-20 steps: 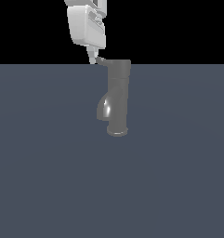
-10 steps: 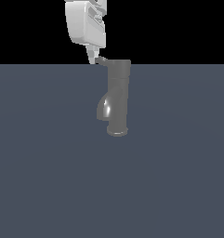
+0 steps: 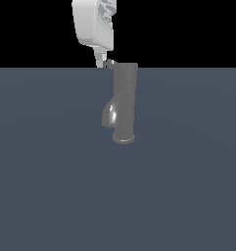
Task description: Turn on the faucet by rotating a designated handle.
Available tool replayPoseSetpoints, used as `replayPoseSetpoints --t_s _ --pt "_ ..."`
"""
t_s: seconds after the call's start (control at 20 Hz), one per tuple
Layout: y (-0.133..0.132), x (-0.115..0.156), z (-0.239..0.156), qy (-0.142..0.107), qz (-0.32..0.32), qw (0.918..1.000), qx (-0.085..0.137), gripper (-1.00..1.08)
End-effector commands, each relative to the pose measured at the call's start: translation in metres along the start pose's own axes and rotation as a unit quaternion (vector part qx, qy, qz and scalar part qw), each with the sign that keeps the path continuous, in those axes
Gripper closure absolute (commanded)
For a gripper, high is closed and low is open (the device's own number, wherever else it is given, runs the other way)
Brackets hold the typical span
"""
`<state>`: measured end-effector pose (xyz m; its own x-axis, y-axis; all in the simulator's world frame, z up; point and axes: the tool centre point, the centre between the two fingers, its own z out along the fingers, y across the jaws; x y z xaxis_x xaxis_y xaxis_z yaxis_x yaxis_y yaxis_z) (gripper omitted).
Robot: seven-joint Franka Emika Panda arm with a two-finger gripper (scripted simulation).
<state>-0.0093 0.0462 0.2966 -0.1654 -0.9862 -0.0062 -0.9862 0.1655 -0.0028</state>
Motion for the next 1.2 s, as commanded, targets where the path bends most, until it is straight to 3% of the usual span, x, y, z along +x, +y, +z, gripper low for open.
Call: replayPoseSetpoints --t_s 0.0,0.35,0.4,1.15 --pt "0.0 0.034 0.0 0.003 0.021 0.9998 -0.001 1.08" --pt "0.008 0.064 -0.001 0.003 0.025 0.9997 -0.001 1.08" --pt "0.011 0.029 -0.001 0.001 -0.002 1.0 -0.001 1.08" --pt "-0.016 0.105 -0.001 0.003 0.02 0.9998 -0.001 1.08"
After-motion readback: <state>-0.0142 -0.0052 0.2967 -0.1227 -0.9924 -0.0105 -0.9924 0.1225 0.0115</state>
